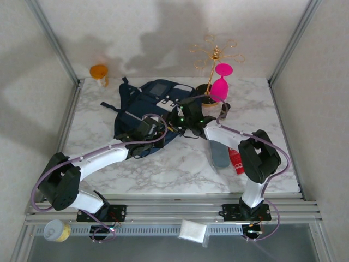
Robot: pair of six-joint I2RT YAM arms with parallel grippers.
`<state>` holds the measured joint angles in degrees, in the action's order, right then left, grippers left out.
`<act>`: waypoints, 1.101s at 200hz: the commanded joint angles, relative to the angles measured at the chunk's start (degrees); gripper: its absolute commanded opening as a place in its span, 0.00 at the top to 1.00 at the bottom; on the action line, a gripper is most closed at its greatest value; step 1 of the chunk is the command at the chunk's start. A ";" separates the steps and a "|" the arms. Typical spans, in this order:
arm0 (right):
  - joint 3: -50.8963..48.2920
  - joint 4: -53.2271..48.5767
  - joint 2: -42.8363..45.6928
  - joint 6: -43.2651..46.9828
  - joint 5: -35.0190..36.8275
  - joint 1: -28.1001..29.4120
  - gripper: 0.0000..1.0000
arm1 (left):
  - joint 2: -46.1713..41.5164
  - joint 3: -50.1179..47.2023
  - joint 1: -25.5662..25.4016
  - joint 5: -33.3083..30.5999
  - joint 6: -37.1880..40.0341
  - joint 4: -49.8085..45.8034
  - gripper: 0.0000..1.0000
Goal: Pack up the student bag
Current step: Unzip the student bag at the center of the table.
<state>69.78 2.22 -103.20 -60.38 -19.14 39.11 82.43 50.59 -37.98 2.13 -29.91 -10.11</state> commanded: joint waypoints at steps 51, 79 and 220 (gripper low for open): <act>1.55 0.59 -5.00 -2.24 11.87 2.63 0.65 | -2.65 -1.38 2.85 -3.58 -0.28 -1.72 1.00; 2.00 1.60 -7.40 -3.65 11.80 3.75 0.50 | -3.76 -3.41 3.34 -1.87 -0.22 1.14 1.00; -3.70 5.11 6.18 5.52 -4.63 -6.06 1.00 | -9.45 -7.27 4.67 -5.21 1.51 -6.99 1.00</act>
<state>66.57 5.17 -102.65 -60.47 -16.71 36.95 75.37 44.03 -33.87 0.16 -28.86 -12.58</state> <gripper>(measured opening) 0.053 0.051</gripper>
